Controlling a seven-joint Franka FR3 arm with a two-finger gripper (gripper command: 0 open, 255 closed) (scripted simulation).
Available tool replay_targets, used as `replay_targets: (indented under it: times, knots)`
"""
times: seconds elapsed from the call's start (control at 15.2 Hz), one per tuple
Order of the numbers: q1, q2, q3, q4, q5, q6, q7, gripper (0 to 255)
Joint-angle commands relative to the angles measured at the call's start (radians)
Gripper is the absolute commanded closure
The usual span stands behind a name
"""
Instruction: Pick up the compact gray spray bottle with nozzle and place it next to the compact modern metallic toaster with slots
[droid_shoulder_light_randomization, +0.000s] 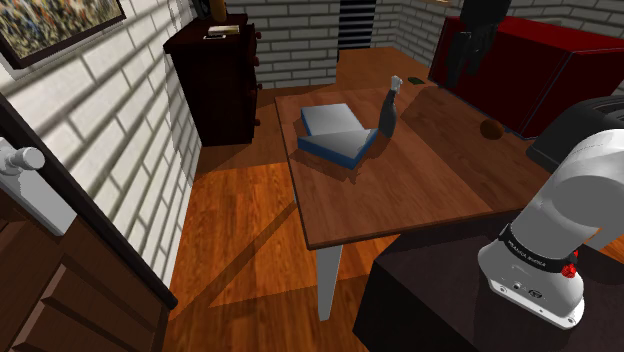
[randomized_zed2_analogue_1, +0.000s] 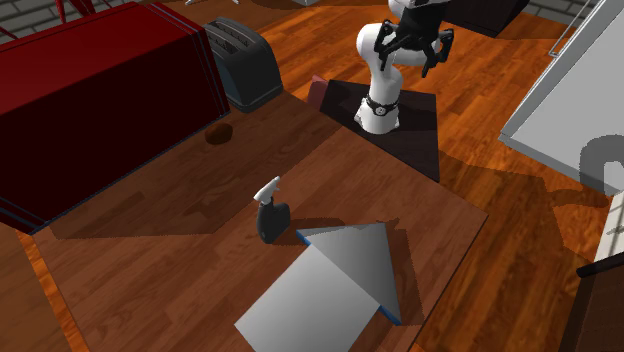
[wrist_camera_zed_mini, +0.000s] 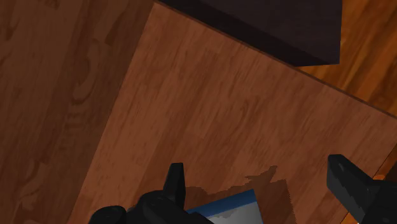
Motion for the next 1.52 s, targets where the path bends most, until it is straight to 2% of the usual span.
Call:
replay_targets:
  times: [0.0,0.4,0.73,1.12,1.45]
  knots:
    - [0.000,0.000,0.000,0.000,0.000,0.000,0.000,0]
    - [-0.050,0.044,-0.020,-0.142,-0.035,0.291,0.036,0]
    - [-0.097,0.135,-0.038,-0.219,-0.067,0.546,0.072,0]
    - [-0.160,0.304,-0.059,-0.254,-0.110,0.856,0.124,0]
    - [-0.218,0.482,-0.071,-0.232,-0.153,1.099,0.179,0]
